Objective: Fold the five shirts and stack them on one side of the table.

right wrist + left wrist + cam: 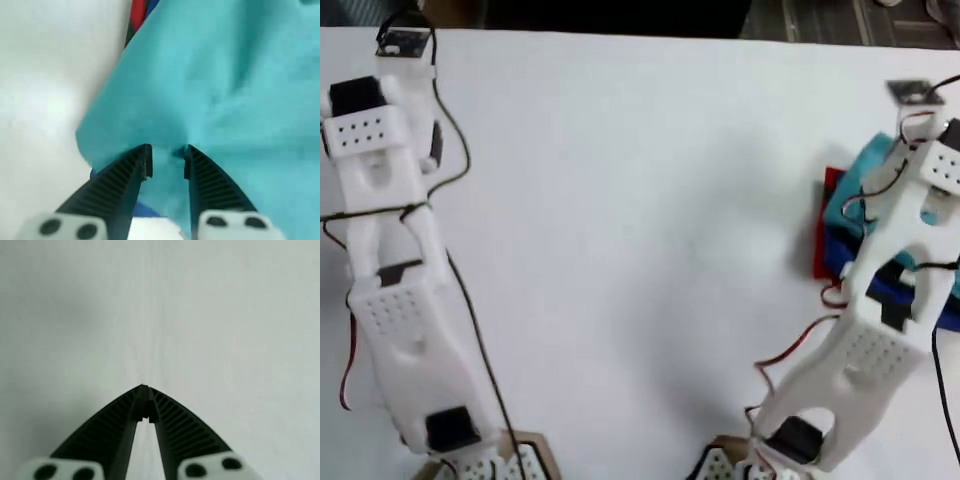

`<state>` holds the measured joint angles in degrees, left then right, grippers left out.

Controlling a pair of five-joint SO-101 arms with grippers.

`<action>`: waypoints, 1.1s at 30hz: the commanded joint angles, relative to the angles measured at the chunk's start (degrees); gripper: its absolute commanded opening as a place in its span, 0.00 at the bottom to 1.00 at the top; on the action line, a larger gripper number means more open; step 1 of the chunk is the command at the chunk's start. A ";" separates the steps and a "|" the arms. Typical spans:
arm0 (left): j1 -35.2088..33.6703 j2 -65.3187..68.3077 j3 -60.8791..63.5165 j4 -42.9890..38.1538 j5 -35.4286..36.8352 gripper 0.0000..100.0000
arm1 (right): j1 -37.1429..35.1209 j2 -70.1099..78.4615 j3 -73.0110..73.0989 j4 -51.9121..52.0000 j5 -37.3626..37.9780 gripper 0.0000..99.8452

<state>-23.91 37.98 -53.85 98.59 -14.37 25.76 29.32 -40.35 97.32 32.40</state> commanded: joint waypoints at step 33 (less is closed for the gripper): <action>0.18 -114.20 122.42 -26.73 -12.57 0.03 | -31.08 -97.54 109.10 -29.23 -9.41 0.16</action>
<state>-23.47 -65.49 59.65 73.10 -26.68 -5.19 -64.22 66.90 68.84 23.43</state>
